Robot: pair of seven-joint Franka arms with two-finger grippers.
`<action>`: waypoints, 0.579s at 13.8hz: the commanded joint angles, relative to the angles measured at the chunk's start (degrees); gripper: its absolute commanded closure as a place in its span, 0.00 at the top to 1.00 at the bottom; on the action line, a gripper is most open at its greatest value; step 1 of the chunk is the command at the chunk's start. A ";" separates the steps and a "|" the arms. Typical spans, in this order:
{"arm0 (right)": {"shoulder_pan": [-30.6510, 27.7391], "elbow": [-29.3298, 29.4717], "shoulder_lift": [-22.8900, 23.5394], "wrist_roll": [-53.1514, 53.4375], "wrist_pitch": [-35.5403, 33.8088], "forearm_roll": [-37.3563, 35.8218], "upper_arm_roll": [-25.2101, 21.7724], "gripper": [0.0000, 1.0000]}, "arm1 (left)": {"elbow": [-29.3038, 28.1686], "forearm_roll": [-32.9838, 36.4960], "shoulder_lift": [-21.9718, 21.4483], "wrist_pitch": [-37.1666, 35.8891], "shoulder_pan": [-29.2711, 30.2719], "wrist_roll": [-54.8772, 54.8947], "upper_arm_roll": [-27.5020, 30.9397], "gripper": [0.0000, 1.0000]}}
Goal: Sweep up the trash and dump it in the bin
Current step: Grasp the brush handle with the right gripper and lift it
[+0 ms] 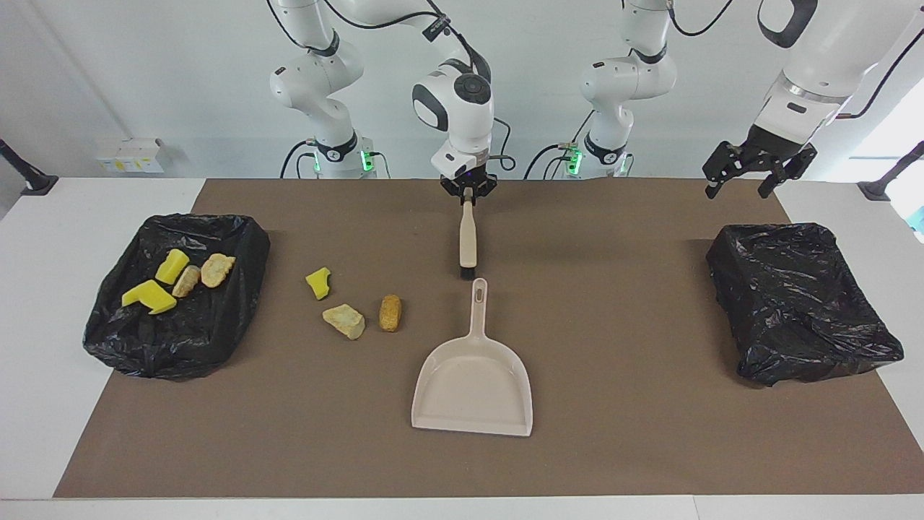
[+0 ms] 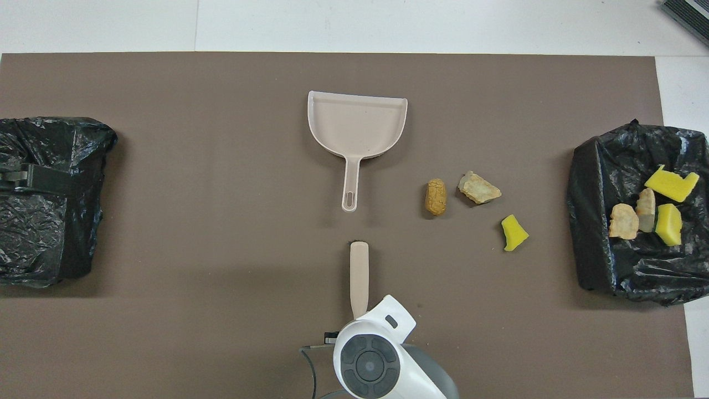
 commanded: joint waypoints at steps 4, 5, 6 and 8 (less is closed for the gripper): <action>-6.34 3.28 -4.70 -3.72 -9.42 0.72 -0.30 0.00 | -0.32 0.81 -0.60 0.58 -0.32 0.74 0.22 1.00; -7.84 3.37 -5.67 -5.56 -10.65 0.72 -0.38 0.00 | -0.32 0.73 -0.60 0.49 -0.32 0.74 0.22 1.00; -9.24 3.46 -6.37 -7.06 -11.88 0.63 -0.47 0.00 | -0.32 0.73 -0.60 0.31 -0.41 0.66 0.22 1.00; -12.75 4.16 -7.08 -10.22 -15.39 -0.24 -0.65 0.00 | -0.40 0.73 -0.69 0.49 -0.06 1.44 0.30 1.00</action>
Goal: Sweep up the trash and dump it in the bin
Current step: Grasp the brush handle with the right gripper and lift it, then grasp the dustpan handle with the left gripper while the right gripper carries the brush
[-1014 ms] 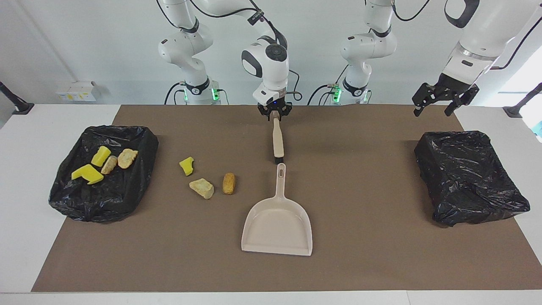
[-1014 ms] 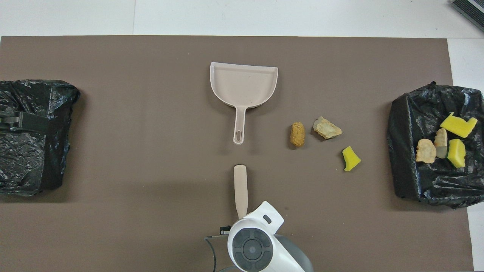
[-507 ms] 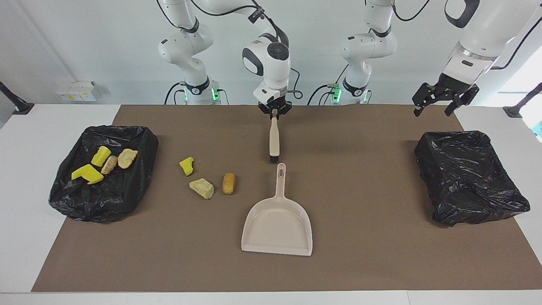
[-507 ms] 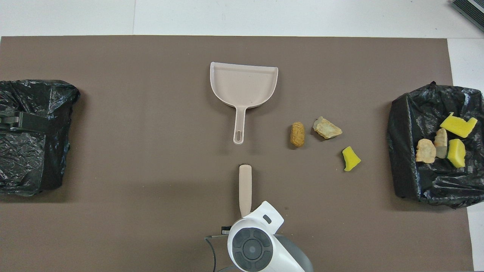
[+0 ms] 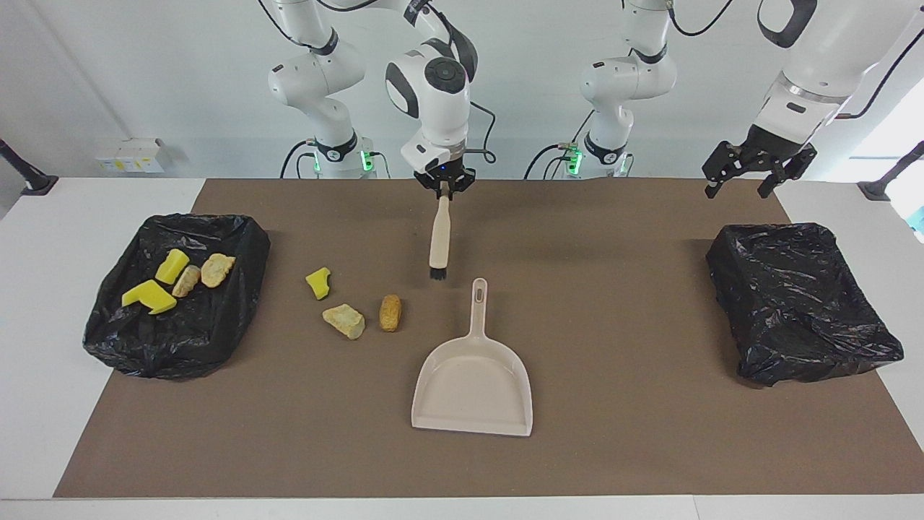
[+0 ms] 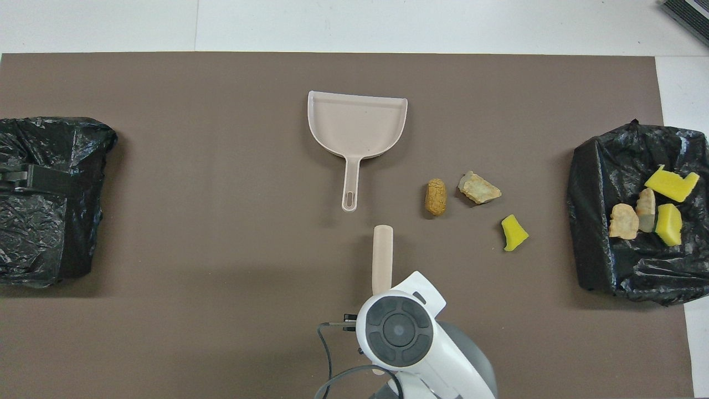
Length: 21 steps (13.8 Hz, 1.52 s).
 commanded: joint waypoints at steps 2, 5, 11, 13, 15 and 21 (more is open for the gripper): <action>-7.07 0.30 -2.58 -7.99 -3.81 -0.47 0.17 0.00 | -0.40 0.73 -0.69 0.49 0.21 1.14 0.43 1.00; -12.97 -0.05 -2.94 -10.21 -3.99 -1.79 0.08 0.00 | -1.63 0.55 -1.13 0.49 0.12 1.06 0.43 1.00; -23.68 -3.55 -4.24 -7.39 -4.16 -3.55 0.26 0.00 | -4.18 -1.47 1.23 10.85 -7.41 -0.26 -0.01 1.00; -26.85 -6.10 -5.74 -9.23 -4.08 -3.55 0.26 0.00 | -4.27 -1.47 2.99 12.60 -12.60 -3.84 -0.01 1.00; -30.19 -8.13 -6.80 -13.44 -3.20 -3.55 0.26 0.00 | -4.71 -1.47 5.18 17.07 -15.68 -10.25 -0.01 1.00; -34.95 -17.15 -12.31 -19.52 -1.44 -3.55 0.34 0.00 | -3.31 -1.12 17.13 30.62 -27.02 -24.59 0.07 1.00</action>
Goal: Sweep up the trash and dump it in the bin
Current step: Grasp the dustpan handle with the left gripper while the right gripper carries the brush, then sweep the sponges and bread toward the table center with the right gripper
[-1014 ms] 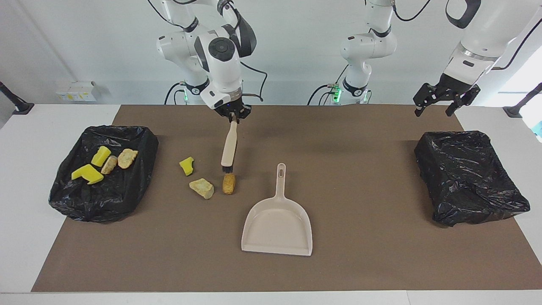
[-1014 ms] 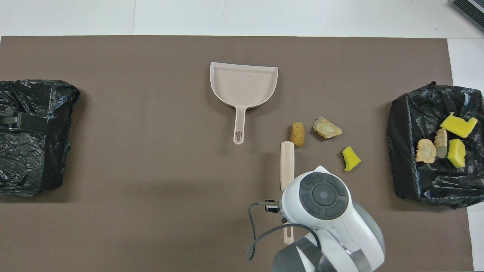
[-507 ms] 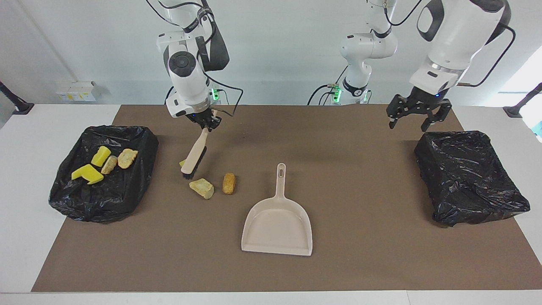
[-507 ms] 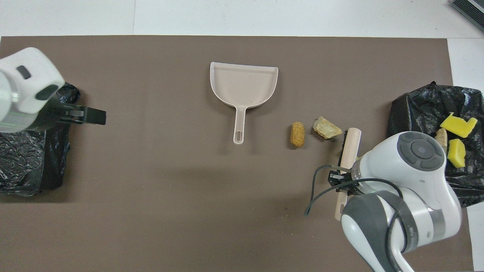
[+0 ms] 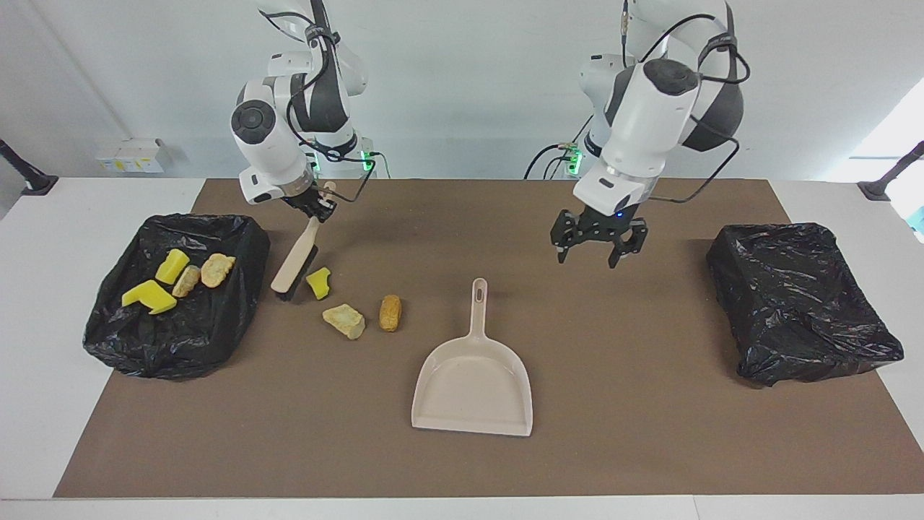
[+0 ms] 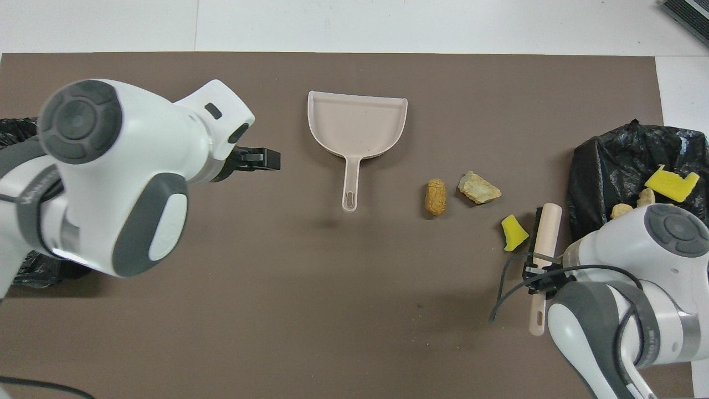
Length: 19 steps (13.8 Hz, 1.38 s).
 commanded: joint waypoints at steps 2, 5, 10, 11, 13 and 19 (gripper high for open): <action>-0.79 -10.10 -8.82 -2.14 3.57 -0.53 0.82 0.00 | 1.52 0.17 5.36 6.13 -4.04 -4.06 1.00 1.00; -0.27 -9.59 -5.59 -5.48 7.87 -0.53 0.99 0.00 | 5.89 0.43 11.33 6.93 -6.76 -6.51 1.00 1.00; 3.15 -3.71 1.63 -5.21 11.05 -0.53 1.08 0.00 | 2.41 2.54 11.35 13.77 -8.79 -19.87 1.00 1.00; 4.90 -2.13 2.51 -5.21 10.88 -0.53 1.17 0.00 | 2.31 2.54 11.61 14.65 -9.31 -19.96 1.00 1.00; 7.81 0.25 4.79 -5.30 10.26 -0.53 1.17 0.00 | 2.22 2.80 12.84 17.03 -9.76 -18.22 1.00 1.00; 14.67 5.08 6.99 -8.47 6.93 0.43 1.35 0.00 | 2.67 1.48 16.71 19.14 -11.33 -7.48 0.91 1.00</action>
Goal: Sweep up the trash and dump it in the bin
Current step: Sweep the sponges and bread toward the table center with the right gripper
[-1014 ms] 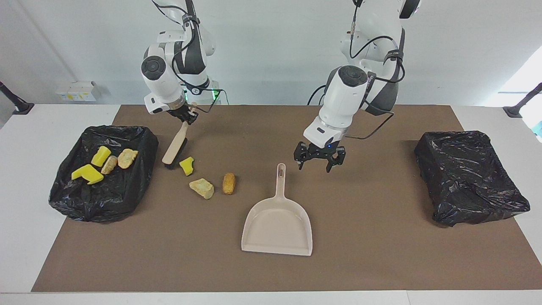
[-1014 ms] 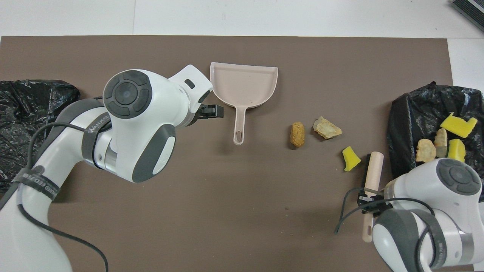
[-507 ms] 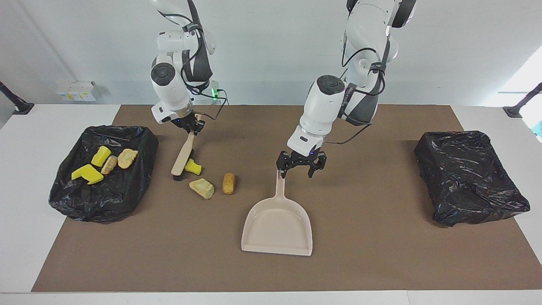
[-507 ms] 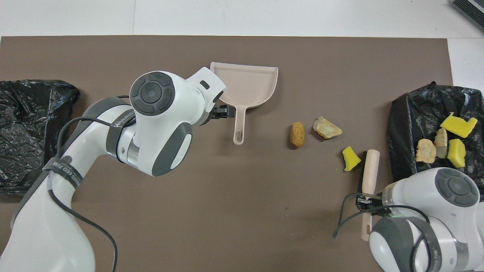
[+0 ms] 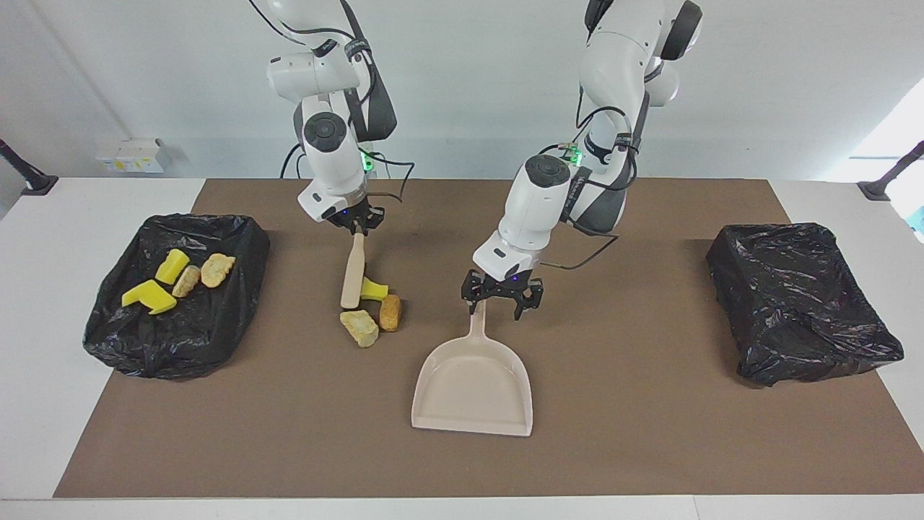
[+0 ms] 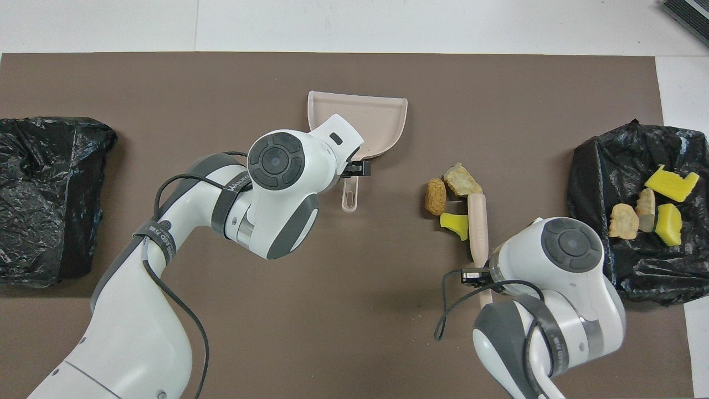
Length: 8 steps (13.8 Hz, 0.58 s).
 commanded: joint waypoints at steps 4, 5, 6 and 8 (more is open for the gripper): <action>1.07 7.03 2.70 -2.20 -7.13 0.13 -0.03 0.00 | 0.01 -0.04 0.09 0.70 -3.35 -2.82 0.85 1.00; 0.72 7.30 2.61 -2.38 -7.84 -0.48 -0.12 0.00 | -0.08 -0.04 0.09 0.70 -3.36 -2.82 0.85 1.00; 0.54 7.56 2.61 -2.64 -7.84 -0.57 -0.21 0.00 | -0.17 -0.04 0.09 0.70 -3.27 -2.65 0.85 1.00; 0.45 7.56 2.79 -3.17 -7.15 -0.66 -0.30 0.00 | -0.25 0.22 0.17 0.62 -3.53 -2.74 0.94 0.96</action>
